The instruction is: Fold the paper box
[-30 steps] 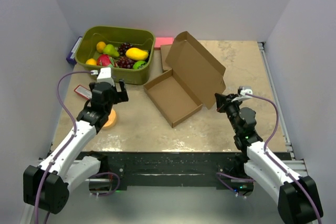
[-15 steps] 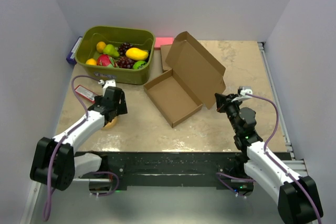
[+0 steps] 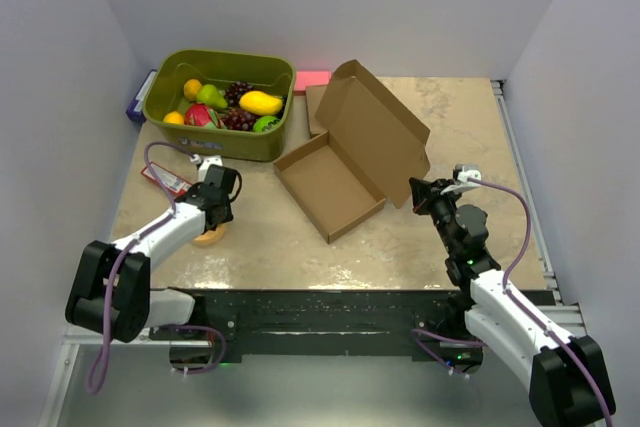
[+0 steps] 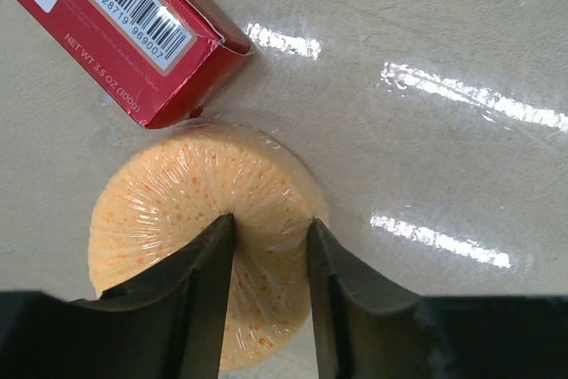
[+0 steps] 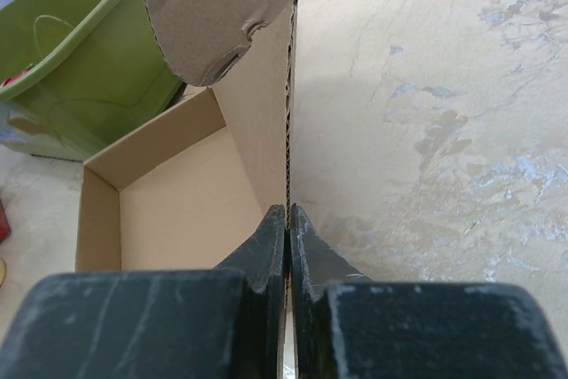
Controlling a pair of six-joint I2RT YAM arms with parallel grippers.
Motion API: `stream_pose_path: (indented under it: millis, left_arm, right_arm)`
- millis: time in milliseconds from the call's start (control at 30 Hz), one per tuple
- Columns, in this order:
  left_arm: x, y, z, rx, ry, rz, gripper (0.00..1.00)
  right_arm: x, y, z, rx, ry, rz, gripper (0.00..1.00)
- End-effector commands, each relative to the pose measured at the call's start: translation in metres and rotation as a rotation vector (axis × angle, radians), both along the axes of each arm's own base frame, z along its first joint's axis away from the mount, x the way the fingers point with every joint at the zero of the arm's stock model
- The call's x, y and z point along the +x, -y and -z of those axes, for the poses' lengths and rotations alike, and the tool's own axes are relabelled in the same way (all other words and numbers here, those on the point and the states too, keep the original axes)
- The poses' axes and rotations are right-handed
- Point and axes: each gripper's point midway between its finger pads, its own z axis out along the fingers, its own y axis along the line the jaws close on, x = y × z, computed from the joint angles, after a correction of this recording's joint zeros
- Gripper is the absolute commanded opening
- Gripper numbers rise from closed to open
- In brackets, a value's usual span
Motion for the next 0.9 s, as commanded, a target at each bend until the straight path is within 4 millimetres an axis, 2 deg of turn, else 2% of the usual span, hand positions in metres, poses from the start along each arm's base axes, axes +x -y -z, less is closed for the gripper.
stream_pose_path:
  millis: [0,67,100,200,300,400,433,500,533,633,667,733,767,800,833,867]
  left_arm:
    - [-0.008,0.013,0.014,-0.079,-0.057,0.003,0.32]
    - [-0.009,0.016,0.015,-0.08,-0.063,0.015,0.24]
    - [-0.008,0.018,0.015,-0.08,-0.061,0.023,0.12]
    - [-0.007,0.03,0.013,-0.079,-0.058,0.075,0.0]
    - [-0.003,0.055,-0.001,-0.076,-0.03,0.177,0.0]
    - [-0.009,0.075,-0.027,-0.035,0.088,0.241,0.0]
    - [-0.012,0.081,-0.044,-0.069,0.16,0.254,0.0]
    - [-0.02,0.095,-0.056,-0.122,0.218,0.305,0.0]
    - [-0.021,0.098,-0.073,-0.156,0.278,0.322,0.0]
    - [-0.018,0.109,-0.104,-0.199,0.342,0.374,0.0]
    - [-0.014,0.122,-0.124,-0.223,0.378,0.407,0.0]
    - [-0.009,0.138,-0.137,-0.208,0.388,0.449,0.0]
    - [-0.005,0.158,-0.163,-0.209,0.443,0.477,0.0]
    - [-0.004,0.17,-0.17,-0.198,0.453,0.498,0.0]
    - [0.0,0.188,-0.164,-0.163,0.431,0.529,0.0]
    - [0.001,0.214,-0.186,-0.178,0.479,0.561,0.0]
  right_arm:
    - [0.003,0.005,-0.012,-0.001,0.023,0.03,0.0]
    - [0.003,0.006,-0.013,0.001,0.024,0.035,0.0]
    - [0.003,0.006,-0.013,0.001,0.024,0.037,0.0]
    - [0.003,0.006,-0.013,0.003,0.027,0.035,0.0]
    - [0.003,0.005,-0.013,0.003,0.022,0.034,0.0]
    - [0.002,0.006,-0.012,0.0,0.017,0.032,0.0]
    - [0.002,0.007,-0.012,0.0,0.017,0.035,0.0]
    - [0.001,0.007,-0.013,0.0,0.017,0.038,0.0]
    - [0.001,0.007,-0.013,-0.002,0.017,0.038,0.0]
    - [0.002,0.007,-0.012,-0.006,0.01,0.04,0.0]
    - [0.002,0.007,-0.012,-0.009,0.011,0.04,0.0]
    - [0.003,0.007,-0.011,-0.009,0.005,0.04,0.0]
    - [0.004,0.007,-0.011,-0.01,0.005,0.04,0.0]
    - [0.004,0.007,-0.01,-0.012,0.001,0.038,0.0]
    - [0.004,0.007,-0.01,-0.012,-0.001,0.039,0.0]
    - [0.004,0.006,-0.009,-0.013,-0.002,0.035,0.0]
